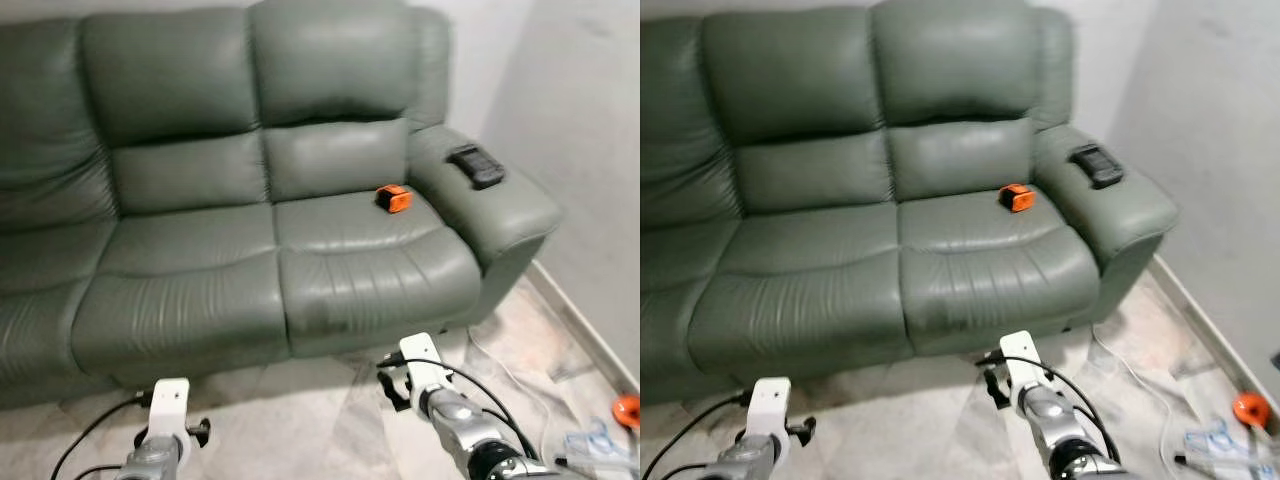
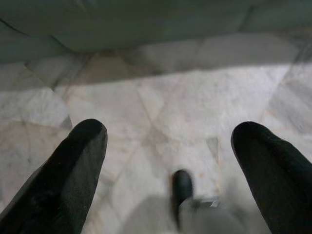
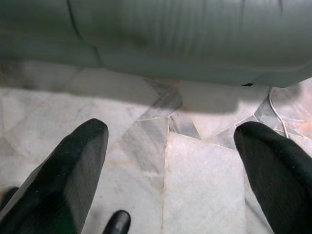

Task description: Move the pillow to the sofa

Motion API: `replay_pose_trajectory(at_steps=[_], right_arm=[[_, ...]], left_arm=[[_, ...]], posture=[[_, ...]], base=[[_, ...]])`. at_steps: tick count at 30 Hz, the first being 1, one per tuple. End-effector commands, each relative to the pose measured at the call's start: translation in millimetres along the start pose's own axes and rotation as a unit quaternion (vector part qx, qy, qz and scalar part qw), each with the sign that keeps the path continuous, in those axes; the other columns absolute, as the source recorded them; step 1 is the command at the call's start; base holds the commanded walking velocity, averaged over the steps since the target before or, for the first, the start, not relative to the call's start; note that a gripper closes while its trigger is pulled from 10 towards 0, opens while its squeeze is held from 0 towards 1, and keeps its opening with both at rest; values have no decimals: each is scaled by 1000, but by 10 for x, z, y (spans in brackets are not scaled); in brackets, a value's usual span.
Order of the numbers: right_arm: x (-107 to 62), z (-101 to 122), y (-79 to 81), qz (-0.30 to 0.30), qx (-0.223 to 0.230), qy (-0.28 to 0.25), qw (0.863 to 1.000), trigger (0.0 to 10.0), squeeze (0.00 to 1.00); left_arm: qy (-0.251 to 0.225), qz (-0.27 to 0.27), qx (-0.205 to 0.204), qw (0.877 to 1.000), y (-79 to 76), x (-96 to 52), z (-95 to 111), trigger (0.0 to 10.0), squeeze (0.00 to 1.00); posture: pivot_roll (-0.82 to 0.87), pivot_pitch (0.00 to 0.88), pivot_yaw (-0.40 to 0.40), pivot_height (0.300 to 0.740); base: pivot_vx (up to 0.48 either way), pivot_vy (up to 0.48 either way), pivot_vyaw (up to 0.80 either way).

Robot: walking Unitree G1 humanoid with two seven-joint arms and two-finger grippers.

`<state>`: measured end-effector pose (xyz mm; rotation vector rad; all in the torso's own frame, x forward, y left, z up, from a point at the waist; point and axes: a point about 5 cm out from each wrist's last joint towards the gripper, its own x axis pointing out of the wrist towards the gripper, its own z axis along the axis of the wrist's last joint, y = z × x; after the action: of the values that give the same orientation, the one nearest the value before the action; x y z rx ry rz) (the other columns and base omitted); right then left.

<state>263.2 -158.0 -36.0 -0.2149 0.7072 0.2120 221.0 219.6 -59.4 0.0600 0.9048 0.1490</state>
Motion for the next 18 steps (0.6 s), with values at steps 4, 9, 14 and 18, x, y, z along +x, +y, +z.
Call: replay_pose_trajectory(at_steps=[4, 9, 14, 18], right_arm=[[35, 128, 105, 14, 1, -17, 1000, 10000, 0], [36, 133, 105, 13, 2, -18, 1000, 10000, 0], [36, 135, 104, 13, 2, -18, 1000, 10000, 0], [37, 141, 105, 13, 2, -19, 1000, 10000, 0]], left_arm=[[5, 11, 4, 1000, 95, -10, -42, 10000, 0], [7, 12, 5, 1000, 100, -11, -50, 10000, 0], [7, 13, 6, 1000, 102, -11, -49, 10000, 0], [7, 12, 7, 1000, 103, -11, -53, 10000, 0]], posture=[[-111, 0, 1, 740], [-112, 0, 2, 740], [-111, 0, 2, 740], [-111, 0, 1, 740]], base=[[0, 480, 0], [0, 480, 0], [0, 480, 0], [0, 480, 0]])
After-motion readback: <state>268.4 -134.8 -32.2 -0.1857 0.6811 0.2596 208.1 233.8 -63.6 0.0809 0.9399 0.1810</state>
